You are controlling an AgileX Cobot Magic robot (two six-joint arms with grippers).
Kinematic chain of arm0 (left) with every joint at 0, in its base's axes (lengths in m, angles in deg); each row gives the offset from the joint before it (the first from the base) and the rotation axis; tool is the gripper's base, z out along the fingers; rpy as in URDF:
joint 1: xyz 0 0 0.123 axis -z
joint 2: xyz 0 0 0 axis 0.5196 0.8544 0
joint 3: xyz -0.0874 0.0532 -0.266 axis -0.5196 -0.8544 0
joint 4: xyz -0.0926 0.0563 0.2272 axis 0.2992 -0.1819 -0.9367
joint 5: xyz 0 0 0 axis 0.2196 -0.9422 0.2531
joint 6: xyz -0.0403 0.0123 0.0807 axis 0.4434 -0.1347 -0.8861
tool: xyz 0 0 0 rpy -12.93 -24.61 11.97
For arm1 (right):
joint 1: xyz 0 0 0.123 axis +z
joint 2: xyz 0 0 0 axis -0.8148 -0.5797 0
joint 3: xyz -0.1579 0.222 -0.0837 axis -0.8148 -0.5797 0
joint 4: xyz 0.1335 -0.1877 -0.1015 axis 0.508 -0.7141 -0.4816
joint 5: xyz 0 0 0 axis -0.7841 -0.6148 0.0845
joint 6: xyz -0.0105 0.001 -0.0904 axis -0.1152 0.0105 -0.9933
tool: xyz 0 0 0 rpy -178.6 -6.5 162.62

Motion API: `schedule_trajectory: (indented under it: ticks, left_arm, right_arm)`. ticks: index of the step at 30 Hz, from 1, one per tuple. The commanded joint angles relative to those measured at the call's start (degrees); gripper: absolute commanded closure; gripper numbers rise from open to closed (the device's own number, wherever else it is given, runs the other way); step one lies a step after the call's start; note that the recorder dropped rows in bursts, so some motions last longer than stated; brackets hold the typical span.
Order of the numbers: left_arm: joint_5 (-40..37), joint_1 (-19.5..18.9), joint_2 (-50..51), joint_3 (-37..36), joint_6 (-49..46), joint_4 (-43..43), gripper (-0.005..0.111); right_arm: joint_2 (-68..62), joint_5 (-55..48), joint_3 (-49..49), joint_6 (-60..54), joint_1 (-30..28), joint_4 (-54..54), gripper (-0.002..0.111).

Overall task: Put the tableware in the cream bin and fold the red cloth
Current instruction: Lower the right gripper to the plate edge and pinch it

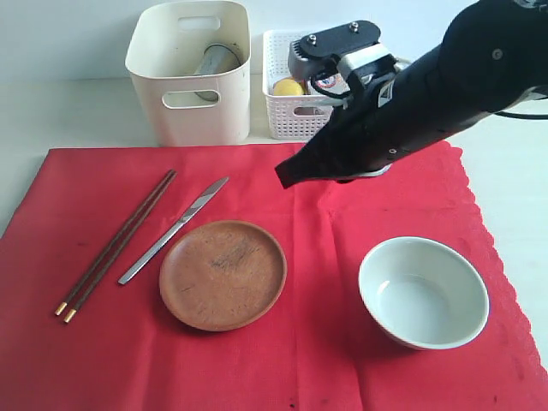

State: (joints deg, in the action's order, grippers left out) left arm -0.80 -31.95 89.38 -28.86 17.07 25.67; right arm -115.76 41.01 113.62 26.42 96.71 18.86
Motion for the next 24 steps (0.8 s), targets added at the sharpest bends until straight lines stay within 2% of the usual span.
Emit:
schedule_trajectory:
  ticks: [1,6,11,16,18,21,24]
  left_arm:
    - [-0.06,-0.14,-0.22,0.11,0.03,0.05,0.105]
    - [-0.06,-0.14,-0.22,0.11,0.03,0.05,0.105]
    - [-0.06,-0.14,-0.22,0.11,0.03,0.05,0.105]
    - [-0.06,-0.14,-0.22,0.11,0.03,0.05,0.105]
    - [-0.06,-0.14,-0.22,0.11,0.03,0.05,0.105]
    - [-0.06,-0.14,-0.22,0.11,0.03,0.05,0.105]
    - [-0.06,-0.14,-0.22,0.11,0.03,0.05,0.105]
  right_arm:
    - [0.26,-4.02,-0.28,-1.04,-0.14,1.25,0.108]
    - [0.05,-3.91,-0.28,-3.05,-0.14,3.28,0.108]
    - [-2.32,-4.15,-0.28,-10.10,-0.14,11.22,0.108]
    - [-7.64,0.52,-0.28,-13.12,2.86,14.75,0.105]
    - [-9.26,3.92,-0.17,-13.12,4.47,14.75,0.098]
    - [-11.13,10.14,-0.17,-13.12,6.26,14.75,0.081]
    - [-12.71,9.83,0.45,-12.90,6.53,14.75,0.061]
